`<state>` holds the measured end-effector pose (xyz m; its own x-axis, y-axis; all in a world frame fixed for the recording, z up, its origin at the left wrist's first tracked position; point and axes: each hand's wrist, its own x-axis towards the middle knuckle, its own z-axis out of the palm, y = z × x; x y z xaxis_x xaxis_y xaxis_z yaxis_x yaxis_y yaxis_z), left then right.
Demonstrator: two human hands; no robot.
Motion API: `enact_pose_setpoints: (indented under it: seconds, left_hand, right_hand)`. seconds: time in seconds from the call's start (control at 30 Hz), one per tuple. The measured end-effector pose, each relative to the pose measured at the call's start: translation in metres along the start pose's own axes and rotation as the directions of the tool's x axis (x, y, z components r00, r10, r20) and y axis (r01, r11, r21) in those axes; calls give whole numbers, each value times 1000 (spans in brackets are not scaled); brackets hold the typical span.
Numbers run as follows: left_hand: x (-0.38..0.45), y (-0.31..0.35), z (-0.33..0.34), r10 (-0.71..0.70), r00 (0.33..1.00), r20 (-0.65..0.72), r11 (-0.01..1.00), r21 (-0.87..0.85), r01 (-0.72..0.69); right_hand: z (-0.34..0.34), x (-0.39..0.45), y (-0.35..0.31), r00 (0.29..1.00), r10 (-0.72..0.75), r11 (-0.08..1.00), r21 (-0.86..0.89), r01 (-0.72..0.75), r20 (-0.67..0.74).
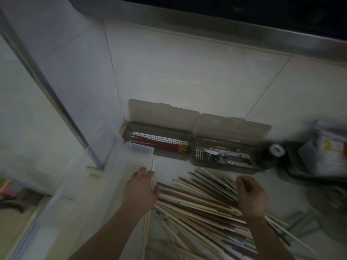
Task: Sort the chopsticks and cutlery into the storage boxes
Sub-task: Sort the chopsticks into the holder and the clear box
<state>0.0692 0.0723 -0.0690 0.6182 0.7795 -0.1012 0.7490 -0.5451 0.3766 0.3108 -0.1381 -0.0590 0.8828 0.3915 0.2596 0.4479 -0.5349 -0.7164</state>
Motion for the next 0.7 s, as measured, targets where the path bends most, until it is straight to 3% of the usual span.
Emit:
enact_pose_setpoints:
  seconds: [0.1,0.23,0.47,0.53,0.7]
  left_hand:
    - [0,0,1,3,1000,-17,1000,-5,-3]
    - [0,1,1,6,999,-39,1000,-23,-7]
    - [0,1,-1,1,999,-35,999,-44,-3]
    - [-1,2,-2,-11,999,-34,999,-42,10]
    - [-1,3,-3,-29,999,-25,998,-50,27]
  right_hand:
    - [-33,-22,47,986,-152,935,-315,164,60]
    - [-55,-37,76,968,-173,857,-457,238,180]
    - [-58,-14,80,957,-28,819,-543,187,287]
    - [-61,-7,85,949,-63,832,-509,221,309]
    - [-75,-13,91,968,-150,866,-444,227,203]
